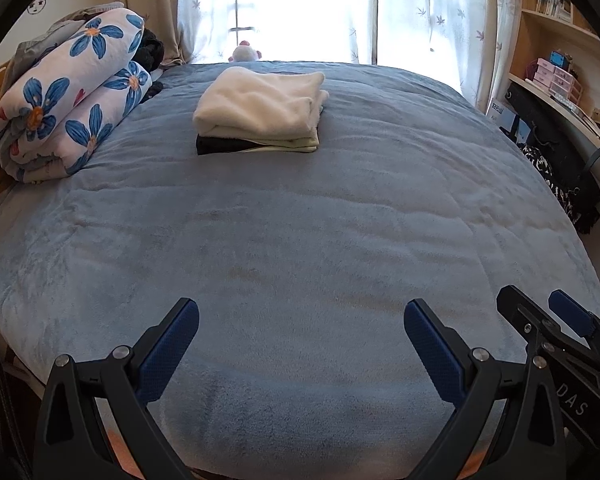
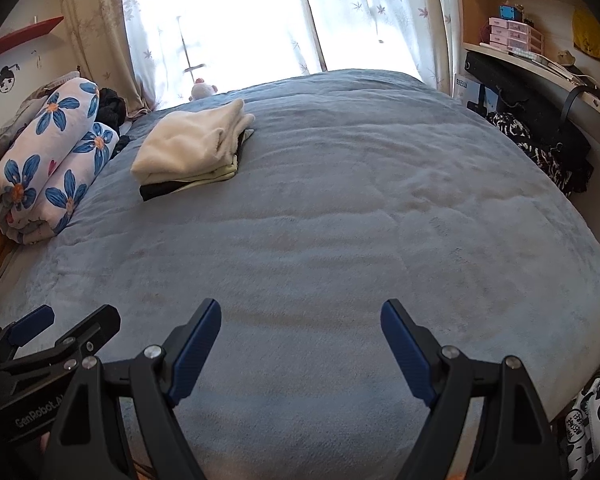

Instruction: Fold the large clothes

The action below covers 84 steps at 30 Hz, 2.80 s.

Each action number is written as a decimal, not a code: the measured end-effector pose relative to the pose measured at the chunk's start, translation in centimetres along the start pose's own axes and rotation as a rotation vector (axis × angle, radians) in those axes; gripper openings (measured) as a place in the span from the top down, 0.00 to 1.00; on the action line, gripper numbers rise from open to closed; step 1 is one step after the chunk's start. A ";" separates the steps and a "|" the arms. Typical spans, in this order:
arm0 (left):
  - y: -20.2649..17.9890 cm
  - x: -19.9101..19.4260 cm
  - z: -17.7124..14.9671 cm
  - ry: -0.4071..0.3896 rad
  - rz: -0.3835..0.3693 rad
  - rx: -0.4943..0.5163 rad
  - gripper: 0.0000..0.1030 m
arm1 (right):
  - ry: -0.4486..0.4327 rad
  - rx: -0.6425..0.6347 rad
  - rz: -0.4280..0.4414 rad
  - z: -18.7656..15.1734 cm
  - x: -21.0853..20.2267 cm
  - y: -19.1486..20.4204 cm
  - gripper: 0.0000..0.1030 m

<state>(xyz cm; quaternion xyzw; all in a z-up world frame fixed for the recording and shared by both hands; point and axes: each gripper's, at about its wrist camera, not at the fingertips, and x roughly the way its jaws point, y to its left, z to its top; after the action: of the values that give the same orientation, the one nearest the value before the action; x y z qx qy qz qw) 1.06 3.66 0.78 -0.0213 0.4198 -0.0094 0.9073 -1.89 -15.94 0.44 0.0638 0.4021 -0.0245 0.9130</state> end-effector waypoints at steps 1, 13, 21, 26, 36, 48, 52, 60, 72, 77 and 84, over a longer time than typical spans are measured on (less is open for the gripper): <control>0.0 0.1 0.0 0.001 0.001 0.002 0.01 | -0.001 0.000 0.000 0.0 0.0 0.0 0.20; 0.0 0.6 -0.1 0.018 0.001 0.006 0.01 | -0.001 0.008 -0.004 0.0 0.0 0.0 0.20; -0.1 0.8 -0.3 0.033 -0.001 -0.001 0.01 | 0.000 0.006 -0.006 0.0 0.0 0.1 0.20; 0.1 0.9 -0.3 0.036 0.004 -0.007 0.01 | 0.003 0.005 -0.008 0.0 0.1 0.1 0.20; 0.0 0.9 -0.5 0.034 0.022 -0.009 0.01 | 0.002 0.001 -0.008 0.0 0.1 0.1 0.20; -0.1 0.8 -0.5 0.027 0.035 -0.006 0.01 | 0.004 -0.001 -0.008 0.0 0.1 0.0 0.20; -0.1 0.8 -0.5 0.025 0.035 -0.007 0.01 | 0.004 -0.001 -0.009 0.0 0.1 0.0 0.20; -0.2 0.8 -0.5 0.030 0.037 -0.008 0.01 | 0.004 -0.003 -0.010 0.0 0.1 0.0 0.20; -0.4 0.7 -0.6 0.033 0.042 -0.006 0.01 | 0.007 -0.003 -0.010 0.0 0.1 -0.1 0.20; -0.3 0.8 -0.7 0.040 0.037 -0.009 0.01 | 0.007 -0.002 -0.008 0.0 0.1 -0.2 0.20; 0.1 1.0 -0.7 0.050 0.032 -0.011 0.01 | 0.008 -0.004 -0.009 0.0 0.1 -0.2 0.20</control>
<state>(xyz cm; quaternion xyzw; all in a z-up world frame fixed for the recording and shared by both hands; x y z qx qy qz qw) 1.14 3.66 -0.46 -0.0194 0.4426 0.0071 0.8965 -1.89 -16.14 0.35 0.0606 0.4062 -0.0275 0.9114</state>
